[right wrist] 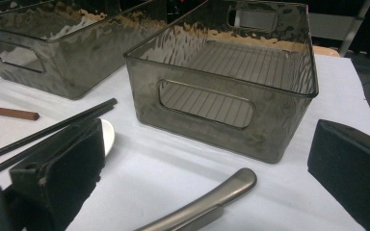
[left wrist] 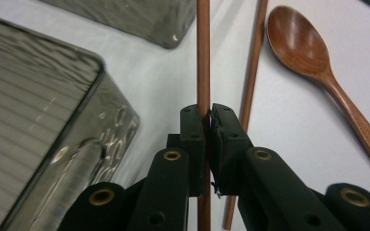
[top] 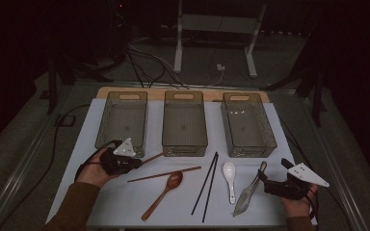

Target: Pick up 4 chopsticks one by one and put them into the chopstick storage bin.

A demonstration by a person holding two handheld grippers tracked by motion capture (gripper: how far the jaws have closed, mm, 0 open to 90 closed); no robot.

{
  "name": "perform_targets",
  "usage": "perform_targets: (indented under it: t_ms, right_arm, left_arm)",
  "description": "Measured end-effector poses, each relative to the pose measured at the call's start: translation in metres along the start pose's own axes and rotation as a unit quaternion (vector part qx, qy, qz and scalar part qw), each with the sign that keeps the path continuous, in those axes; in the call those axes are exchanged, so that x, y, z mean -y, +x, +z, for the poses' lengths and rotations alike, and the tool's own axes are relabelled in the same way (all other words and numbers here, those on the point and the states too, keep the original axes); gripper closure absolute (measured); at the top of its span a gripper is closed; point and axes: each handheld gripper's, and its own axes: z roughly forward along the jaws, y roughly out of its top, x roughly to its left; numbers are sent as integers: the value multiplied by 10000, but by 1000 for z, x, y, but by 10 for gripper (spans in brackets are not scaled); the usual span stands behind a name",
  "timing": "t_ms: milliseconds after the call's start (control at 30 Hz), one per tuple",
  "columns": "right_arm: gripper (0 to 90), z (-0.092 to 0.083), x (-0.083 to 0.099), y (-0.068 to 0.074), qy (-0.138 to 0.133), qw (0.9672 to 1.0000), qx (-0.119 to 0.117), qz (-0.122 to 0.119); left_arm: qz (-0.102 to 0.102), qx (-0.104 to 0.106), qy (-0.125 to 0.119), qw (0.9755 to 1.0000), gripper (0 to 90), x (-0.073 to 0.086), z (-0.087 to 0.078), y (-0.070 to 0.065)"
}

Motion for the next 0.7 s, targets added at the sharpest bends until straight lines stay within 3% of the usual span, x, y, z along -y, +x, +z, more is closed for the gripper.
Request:
perform_targets:
  t_ms: [300, 700]
  right_arm:
    - [0, 0, 0, 0, -2, 10000, 11, 0]
    - [0, 0, 0, 0, -3, 10000, 7, -4]
  left_arm:
    - [-389, -187, -252, 9987, 861, 1, -21, 17]
    - [-922, -552, -364, 9935, 861, -7, -39, 38]
